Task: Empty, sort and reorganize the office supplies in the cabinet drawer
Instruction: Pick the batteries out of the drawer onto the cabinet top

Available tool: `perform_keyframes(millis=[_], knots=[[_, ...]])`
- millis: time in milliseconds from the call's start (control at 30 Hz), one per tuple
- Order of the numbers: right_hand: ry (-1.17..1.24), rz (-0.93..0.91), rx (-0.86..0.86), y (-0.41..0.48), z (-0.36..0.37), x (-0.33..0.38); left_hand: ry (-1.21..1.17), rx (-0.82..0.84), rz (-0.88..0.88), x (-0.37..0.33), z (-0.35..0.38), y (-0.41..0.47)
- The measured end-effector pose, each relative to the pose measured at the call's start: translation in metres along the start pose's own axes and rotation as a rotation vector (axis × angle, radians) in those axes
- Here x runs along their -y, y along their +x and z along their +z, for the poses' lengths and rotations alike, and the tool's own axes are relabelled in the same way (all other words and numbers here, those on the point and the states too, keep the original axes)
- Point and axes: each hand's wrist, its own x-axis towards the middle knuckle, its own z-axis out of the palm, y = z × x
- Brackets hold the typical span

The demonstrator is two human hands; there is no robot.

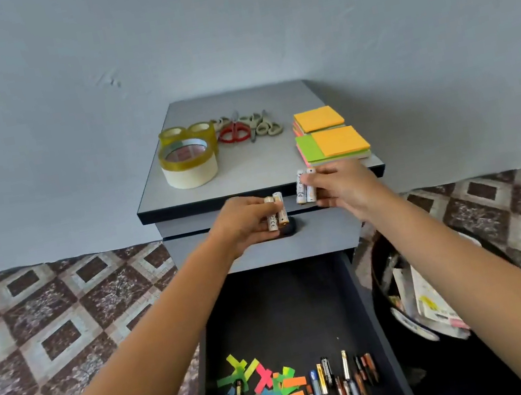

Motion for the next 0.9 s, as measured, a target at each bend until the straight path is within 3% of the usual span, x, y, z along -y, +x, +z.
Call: perform_keyframes(millis=[367,667,900], knots=[[-0.325,-0.050,-0.099,0.084,-0.007,0.067,0.108,-0.140,-0.004,-0.082,0.007,0.062],[-0.849,0.040,-0.041,0.112,0.011,0.072,0.334,-0.253,-0.015,-0.088,0.014,0.095],[-1.058,-0.013,-0.030,0.122,0.023,0.073,0.492,-0.321,0.054,-0.083,0.017,0.106]])
